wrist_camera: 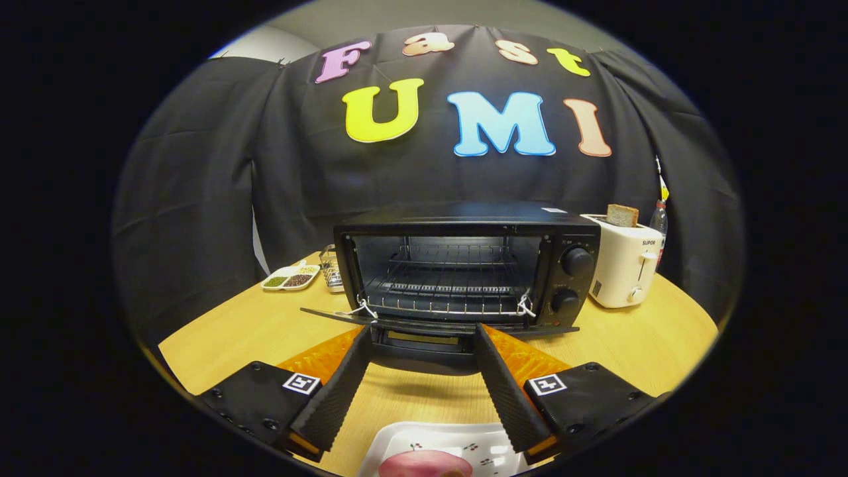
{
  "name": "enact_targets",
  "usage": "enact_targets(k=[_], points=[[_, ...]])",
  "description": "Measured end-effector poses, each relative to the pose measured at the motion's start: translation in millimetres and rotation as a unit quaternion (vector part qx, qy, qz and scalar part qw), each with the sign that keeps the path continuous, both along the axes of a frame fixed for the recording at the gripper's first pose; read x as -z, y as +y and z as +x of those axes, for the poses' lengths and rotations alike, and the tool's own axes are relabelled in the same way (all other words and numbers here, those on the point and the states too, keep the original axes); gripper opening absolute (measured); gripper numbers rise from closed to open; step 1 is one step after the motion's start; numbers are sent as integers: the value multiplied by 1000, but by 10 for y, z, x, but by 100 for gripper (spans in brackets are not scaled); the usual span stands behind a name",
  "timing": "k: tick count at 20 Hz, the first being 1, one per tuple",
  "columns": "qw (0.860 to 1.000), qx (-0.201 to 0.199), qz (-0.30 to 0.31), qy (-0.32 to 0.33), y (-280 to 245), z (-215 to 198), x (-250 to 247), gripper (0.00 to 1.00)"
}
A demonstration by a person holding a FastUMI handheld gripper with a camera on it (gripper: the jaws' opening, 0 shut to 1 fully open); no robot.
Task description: Open the toaster oven, put the food inside, and close the toaster oven door.
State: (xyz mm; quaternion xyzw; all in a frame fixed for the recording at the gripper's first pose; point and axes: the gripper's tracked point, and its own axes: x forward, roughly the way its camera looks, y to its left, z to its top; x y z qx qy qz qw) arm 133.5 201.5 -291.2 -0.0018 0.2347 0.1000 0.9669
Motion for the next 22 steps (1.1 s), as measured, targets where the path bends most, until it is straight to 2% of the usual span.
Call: enact_targets(k=[3, 7, 10, 13, 17, 22], points=[[999, -12, -2, 32, -26, -146, 173, 98], [996, 0, 24, 90, -69, -274, 394, 98], [994, -7, 43, 101, -104, -333, 318, 97], [990, -33, 67, 118, -151, -390, 172, 98], [977, -70, 86, 183, -300, -544, 141, 98], [954, -87, 71, 278, -641, -838, 272, 98]])
